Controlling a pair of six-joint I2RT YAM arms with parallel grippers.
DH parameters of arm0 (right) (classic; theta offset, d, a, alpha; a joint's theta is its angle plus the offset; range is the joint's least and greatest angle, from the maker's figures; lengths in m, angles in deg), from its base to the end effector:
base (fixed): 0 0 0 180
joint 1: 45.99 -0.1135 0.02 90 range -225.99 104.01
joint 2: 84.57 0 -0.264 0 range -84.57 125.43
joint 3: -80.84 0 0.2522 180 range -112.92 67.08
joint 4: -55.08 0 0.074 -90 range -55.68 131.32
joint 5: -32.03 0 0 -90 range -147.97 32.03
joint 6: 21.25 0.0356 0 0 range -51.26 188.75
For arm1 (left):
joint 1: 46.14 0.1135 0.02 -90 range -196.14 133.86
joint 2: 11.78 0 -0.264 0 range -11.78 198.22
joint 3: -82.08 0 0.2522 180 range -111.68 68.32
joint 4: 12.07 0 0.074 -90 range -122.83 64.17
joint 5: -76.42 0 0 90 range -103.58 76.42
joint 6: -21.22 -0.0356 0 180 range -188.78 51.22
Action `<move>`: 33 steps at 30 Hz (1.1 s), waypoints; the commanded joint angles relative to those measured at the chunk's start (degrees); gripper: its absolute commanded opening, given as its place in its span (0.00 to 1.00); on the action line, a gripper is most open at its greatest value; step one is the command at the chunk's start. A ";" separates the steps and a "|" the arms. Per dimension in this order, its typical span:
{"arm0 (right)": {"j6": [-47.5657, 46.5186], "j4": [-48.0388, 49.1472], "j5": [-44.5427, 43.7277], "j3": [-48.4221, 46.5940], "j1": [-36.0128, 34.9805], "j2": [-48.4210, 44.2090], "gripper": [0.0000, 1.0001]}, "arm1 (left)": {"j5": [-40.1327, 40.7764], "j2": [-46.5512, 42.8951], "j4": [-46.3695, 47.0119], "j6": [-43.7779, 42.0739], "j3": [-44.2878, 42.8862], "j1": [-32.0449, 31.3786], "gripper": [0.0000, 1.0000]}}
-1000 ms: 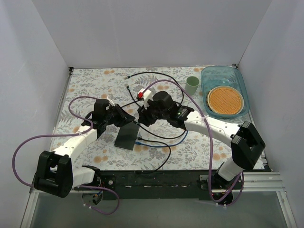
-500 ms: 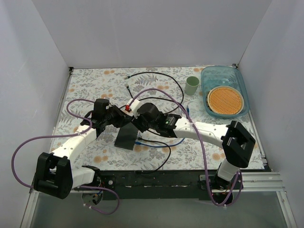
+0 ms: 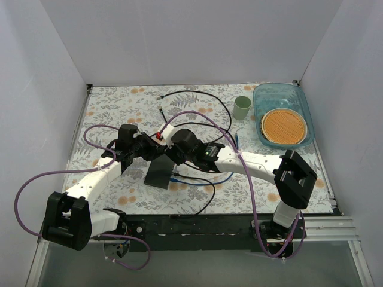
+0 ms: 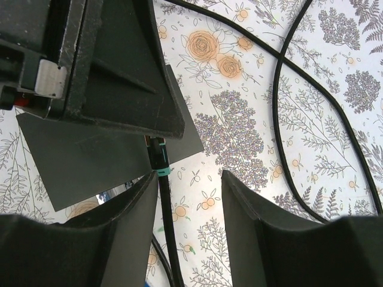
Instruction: Insert the plug into the switch port
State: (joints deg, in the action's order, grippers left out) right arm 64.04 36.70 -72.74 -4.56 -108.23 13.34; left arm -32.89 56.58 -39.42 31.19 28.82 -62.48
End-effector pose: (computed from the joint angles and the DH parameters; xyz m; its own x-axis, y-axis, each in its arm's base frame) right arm 0.1923 0.3458 0.2647 -0.1764 -0.5056 -0.8445 -0.7709 0.6045 -0.2009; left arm 0.2323 -0.0804 0.2206 -0.3800 -0.8572 0.3476 -0.7244 0.0421 -0.6881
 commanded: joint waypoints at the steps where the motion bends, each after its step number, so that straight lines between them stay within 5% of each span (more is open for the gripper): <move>1: -0.04 2.07 1.31 -1.23 -0.08 -0.79 0.52 | -0.38 -0.77 -0.22 0.14 -2.24 -0.19 0.00; 18: 0.67 1.64 2.55 -0.96 0.01 0.52 0.50 | -0.73 -1.38 0.22 -0.29 -2.15 -0.19 0.00; 33: 1.10 2.34 2.46 -0.70 0.01 2.46 0.37 | -1.17 -1.74 0.23 -0.56 -2.42 -0.19 0.00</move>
State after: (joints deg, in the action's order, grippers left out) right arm 64.47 36.72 -70.22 -4.54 -108.25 16.24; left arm -33.35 56.58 -39.33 31.12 28.82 -62.50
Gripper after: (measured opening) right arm 0.403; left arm 0.118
